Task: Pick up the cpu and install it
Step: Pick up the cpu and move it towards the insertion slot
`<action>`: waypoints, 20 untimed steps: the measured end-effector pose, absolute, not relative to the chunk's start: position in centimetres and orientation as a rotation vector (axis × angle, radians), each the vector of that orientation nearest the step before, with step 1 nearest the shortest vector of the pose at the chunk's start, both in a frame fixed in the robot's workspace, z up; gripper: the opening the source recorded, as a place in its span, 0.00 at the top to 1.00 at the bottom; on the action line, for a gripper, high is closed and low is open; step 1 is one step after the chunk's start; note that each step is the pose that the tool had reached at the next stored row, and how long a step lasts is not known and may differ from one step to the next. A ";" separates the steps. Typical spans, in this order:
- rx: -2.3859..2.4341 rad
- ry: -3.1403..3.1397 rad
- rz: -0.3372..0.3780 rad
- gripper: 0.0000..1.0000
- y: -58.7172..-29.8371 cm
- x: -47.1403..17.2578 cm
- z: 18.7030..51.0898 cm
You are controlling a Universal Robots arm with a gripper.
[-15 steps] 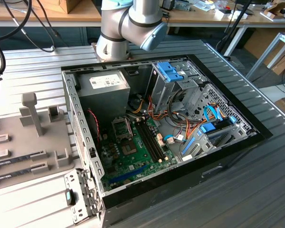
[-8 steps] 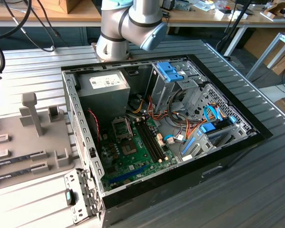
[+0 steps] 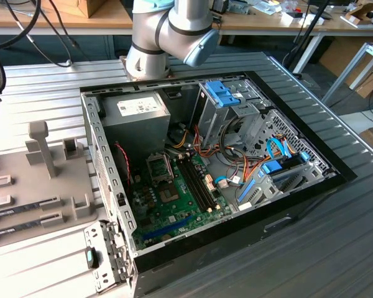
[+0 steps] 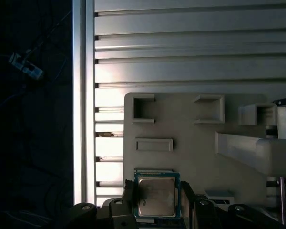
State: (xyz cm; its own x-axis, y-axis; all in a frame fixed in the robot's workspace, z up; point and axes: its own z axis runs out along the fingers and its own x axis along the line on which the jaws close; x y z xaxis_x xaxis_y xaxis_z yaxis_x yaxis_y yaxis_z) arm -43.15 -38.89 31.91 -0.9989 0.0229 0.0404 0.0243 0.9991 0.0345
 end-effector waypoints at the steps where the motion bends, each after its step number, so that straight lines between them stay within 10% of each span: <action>1: -0.037 -3.101 -0.054 0.53 -38.9 -43.1 32.0; 20: -0.037 -3.101 -0.054 0.53 -38.9 -43.1 32.6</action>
State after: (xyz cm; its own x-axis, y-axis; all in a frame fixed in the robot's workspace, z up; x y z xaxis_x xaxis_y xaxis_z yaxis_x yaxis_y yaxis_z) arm -43.15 -38.89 32.64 -0.9989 0.0228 0.0405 0.0242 0.9991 0.0345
